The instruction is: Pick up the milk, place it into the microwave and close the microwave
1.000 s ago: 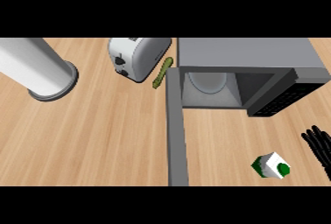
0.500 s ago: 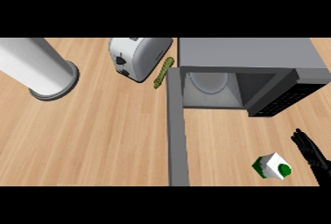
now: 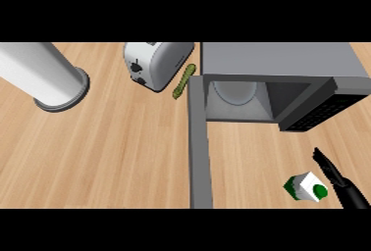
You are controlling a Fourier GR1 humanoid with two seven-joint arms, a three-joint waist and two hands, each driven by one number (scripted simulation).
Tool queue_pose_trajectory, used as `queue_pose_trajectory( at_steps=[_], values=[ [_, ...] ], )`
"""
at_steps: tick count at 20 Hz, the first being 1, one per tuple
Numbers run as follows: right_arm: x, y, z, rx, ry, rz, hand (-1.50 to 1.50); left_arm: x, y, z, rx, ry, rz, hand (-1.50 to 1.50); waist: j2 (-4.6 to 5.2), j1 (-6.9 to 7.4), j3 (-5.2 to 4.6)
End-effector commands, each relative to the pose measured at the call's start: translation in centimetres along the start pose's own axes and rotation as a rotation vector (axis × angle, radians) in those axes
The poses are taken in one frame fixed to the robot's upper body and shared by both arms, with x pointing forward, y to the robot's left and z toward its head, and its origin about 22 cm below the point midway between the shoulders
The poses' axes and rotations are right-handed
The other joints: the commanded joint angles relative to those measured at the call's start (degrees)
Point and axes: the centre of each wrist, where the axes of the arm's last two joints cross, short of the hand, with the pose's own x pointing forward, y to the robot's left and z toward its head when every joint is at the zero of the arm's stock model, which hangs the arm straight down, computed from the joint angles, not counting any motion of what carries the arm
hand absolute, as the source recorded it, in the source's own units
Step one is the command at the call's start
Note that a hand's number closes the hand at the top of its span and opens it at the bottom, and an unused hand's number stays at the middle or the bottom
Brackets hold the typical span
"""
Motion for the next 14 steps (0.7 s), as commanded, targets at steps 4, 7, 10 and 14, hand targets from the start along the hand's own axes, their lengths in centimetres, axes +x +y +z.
queue_pose_trajectory(
  at_steps=[4, 7, 10, 14],
  values=[
    [-2.0, 2.9, -0.8, 0.076, -0.098, -0.082, -1.50, 2.4, -1.4, 0.2, -0.039, -0.042, -0.006, -1.50, 0.02, 0.12, 0.04],
    [-1.8, 1.7, -2.4, 0.060, -0.122, -0.154, -1.50, 1.9, -1.0, -0.2, -0.050, -0.013, -0.006, -1.50, 0.20, 0.24, 0.12],
    [-2.5, 2.9, -1.5, 0.050, -0.111, -0.177, -1.50, 1.8, -0.1, 0.9, -0.049, -0.034, -0.001, -1.50, 0.09, 0.63, 0.10],
    [-2.6, 2.7, -2.0, 0.075, -0.103, -0.249, 1.50, 1.7, -1.3, 0.8, -0.056, -0.017, 0.004, -1.50, 0.20, 0.69, 0.18]
  ],
)
